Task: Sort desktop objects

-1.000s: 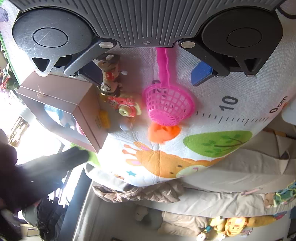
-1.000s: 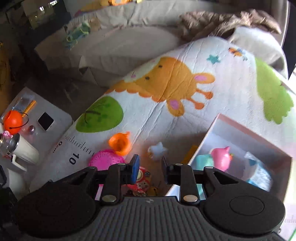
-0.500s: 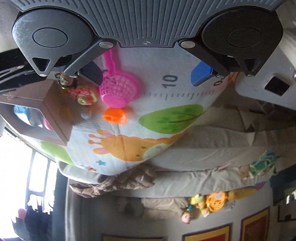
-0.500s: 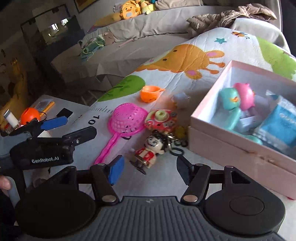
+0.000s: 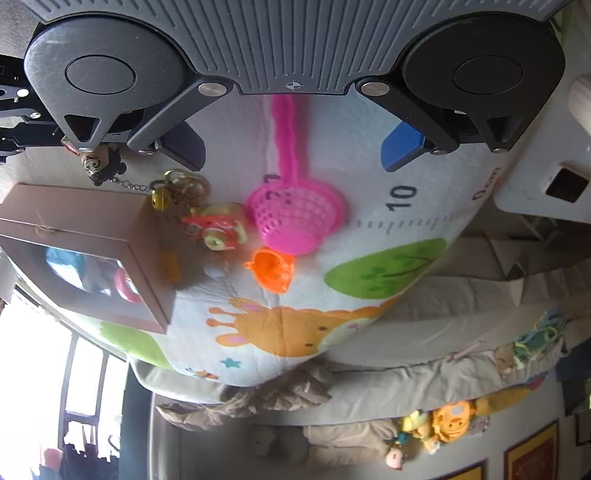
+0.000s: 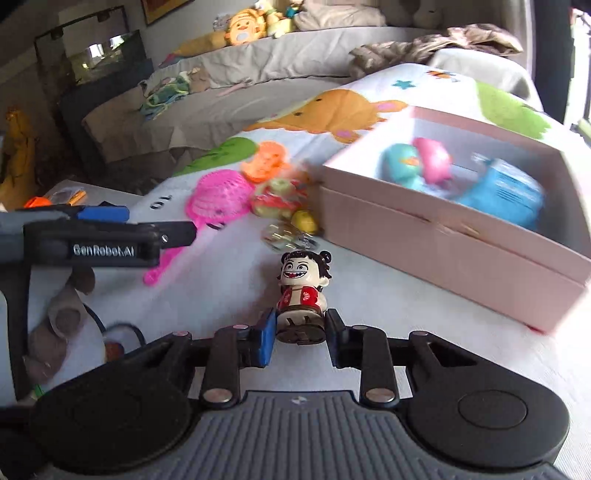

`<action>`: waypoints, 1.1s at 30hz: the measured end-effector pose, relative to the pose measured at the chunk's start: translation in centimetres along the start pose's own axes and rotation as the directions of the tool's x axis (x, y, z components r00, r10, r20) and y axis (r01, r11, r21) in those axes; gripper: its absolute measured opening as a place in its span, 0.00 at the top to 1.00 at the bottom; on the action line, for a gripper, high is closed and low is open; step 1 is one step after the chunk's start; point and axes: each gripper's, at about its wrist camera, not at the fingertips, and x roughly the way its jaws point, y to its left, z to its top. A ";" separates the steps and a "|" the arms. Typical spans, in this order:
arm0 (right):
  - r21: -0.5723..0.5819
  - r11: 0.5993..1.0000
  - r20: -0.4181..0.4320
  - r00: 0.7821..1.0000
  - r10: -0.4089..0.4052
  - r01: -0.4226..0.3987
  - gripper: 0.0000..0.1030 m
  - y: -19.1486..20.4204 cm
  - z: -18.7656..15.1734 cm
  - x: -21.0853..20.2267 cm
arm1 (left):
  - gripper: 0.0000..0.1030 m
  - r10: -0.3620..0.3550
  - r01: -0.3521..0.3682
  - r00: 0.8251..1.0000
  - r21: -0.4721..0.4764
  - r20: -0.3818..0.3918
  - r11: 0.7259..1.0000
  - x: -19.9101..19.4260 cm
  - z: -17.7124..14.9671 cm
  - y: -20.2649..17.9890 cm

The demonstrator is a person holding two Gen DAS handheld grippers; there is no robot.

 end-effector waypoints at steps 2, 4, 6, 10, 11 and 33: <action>0.023 0.999 0.018 0.999 -0.047 0.046 0.72 -1.2 -1.1 -1.3 | 0.00 -0.031 0.032 0.999 0.017 -0.031 0.999 0.0 -0.4 -1.2; 0.058 0.993 0.034 0.994 -0.101 0.098 0.71 -2.3 -2.0 -2.0 | 0.00 -0.051 0.055 0.996 0.056 -0.067 0.997 0.4 -1.1 -2.7; 0.090 0.985 0.049 0.987 -0.153 0.149 0.69 -3.4 -2.5 -2.4 | 0.00 -0.060 0.068 0.993 0.079 -0.097 0.995 0.8 -1.7 -4.0; 0.141 0.975 0.071 0.981 -0.180 0.169 0.44 -4.3 -2.7 -2.6 | 0.00 -0.054 0.064 0.991 0.076 -0.122 0.995 1.2 -2.3 -4.7; 0.145 0.973 0.076 0.979 -0.189 0.177 0.40 -4.3 -2.8 -2.4 | 0.00 -0.055 0.064 0.990 0.071 -0.126 0.995 1.2 -2.3 -4.7; 0.168 0.973 0.092 0.980 -0.178 0.161 0.03 -4.0 -3.0 -1.7 | 0.00 -0.015 0.023 0.982 0.037 -0.190 0.999 0.1 -2.6 -5.0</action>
